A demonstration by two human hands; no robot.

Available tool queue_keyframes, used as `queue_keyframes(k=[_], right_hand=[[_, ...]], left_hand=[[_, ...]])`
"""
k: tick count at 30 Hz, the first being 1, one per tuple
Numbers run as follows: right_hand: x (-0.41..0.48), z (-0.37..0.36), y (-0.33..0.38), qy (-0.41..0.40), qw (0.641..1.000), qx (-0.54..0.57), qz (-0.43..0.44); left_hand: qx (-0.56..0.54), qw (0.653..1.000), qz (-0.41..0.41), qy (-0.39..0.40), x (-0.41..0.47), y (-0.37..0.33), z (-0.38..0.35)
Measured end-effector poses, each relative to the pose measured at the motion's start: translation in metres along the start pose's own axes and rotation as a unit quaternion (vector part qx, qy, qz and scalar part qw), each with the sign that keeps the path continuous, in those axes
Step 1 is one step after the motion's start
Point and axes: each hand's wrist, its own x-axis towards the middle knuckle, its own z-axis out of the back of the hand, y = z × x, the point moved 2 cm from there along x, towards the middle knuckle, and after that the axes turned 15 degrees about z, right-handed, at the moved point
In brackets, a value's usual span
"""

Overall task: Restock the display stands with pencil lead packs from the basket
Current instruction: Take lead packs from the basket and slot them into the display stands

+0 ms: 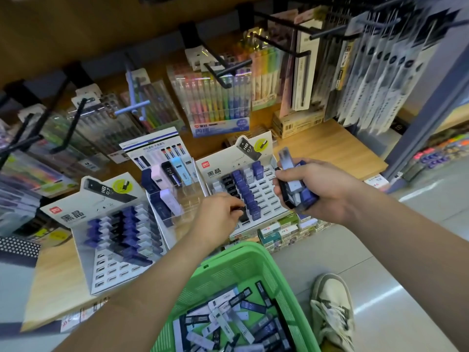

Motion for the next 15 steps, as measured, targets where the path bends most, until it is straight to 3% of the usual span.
queue_keyframes(k=[5, 15], right_hand=[[-0.001, -0.001, 0.001, 0.007, 1.0, 0.001, -0.002], [-0.002, -0.005, 0.0, 0.059, 0.998, 0.012, -0.019]], left_hand=[[0.021, 1.0, -0.017, 0.016, -0.002, -0.002, -0.007], [0.04, 0.997, -0.045, -0.051, -0.007, -0.002, -0.02]])
